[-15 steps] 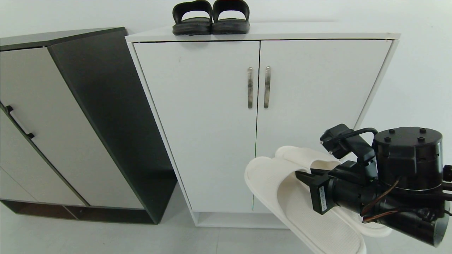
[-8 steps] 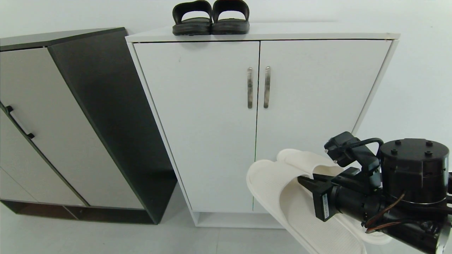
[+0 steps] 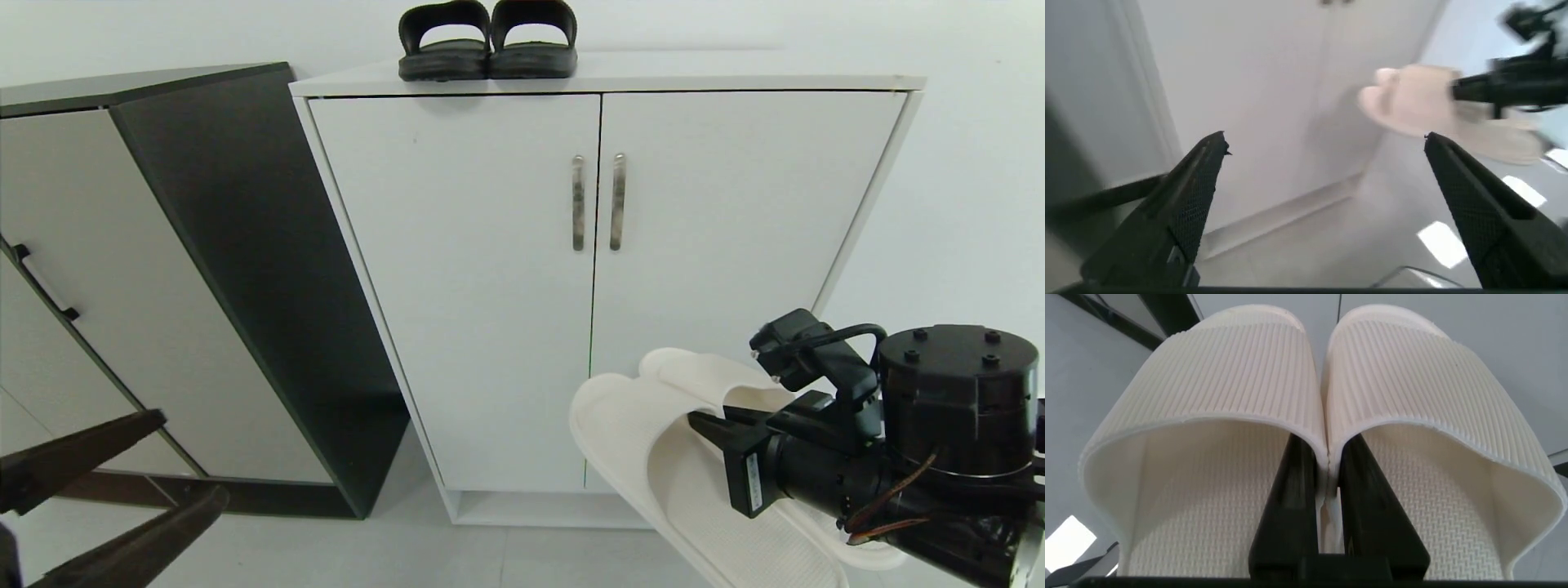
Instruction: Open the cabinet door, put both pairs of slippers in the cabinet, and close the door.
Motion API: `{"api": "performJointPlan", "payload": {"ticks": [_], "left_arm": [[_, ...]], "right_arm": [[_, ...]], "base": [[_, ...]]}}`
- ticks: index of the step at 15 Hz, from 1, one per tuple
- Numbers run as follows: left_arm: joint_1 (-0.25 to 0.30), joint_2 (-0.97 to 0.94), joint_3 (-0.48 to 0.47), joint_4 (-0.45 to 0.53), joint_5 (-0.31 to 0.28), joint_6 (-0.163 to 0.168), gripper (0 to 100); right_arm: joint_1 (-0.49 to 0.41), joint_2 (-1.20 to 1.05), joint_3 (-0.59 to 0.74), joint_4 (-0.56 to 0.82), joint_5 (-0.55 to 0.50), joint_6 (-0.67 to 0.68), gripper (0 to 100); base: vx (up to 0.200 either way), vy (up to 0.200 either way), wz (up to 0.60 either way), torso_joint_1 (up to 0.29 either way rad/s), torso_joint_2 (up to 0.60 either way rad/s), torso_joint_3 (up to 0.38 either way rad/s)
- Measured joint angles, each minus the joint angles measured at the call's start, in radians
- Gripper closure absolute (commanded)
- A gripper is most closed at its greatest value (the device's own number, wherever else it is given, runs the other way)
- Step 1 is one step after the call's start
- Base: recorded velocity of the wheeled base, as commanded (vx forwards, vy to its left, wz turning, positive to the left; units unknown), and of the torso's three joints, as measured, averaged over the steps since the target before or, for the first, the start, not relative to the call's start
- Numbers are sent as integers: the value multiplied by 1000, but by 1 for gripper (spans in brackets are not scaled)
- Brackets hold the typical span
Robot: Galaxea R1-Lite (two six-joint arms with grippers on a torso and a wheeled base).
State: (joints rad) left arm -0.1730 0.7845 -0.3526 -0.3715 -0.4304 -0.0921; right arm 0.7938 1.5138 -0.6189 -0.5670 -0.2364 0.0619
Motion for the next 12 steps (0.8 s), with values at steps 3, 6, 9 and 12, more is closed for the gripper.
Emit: {"api": "performJointPlan", "payload": {"ticks": [3, 6, 9, 12], "left_arm": [[-131, 168, -64, -128, 39, -72, 0], [-240, 315, -187, -170, 75, -185, 0], [-332, 462, -320, -180, 125, -196, 0], [-420, 587, -458, -186, 160, -197, 0]], "right_arm": [[-1, 1, 0, 0, 2, 2, 100], [-3, 0, -4, 0, 3, 4, 100], [-4, 0, -7, -1, 3, 4, 100], [-4, 0, -4, 0, 3, 6, 100]], "base": [[0, 0, 0, 0, 0, 0], [0, 0, 0, 0, 0, 0], [0, 0, 0, 0, 0, 0], [0, 0, 0, 0, 0, 0]]}}
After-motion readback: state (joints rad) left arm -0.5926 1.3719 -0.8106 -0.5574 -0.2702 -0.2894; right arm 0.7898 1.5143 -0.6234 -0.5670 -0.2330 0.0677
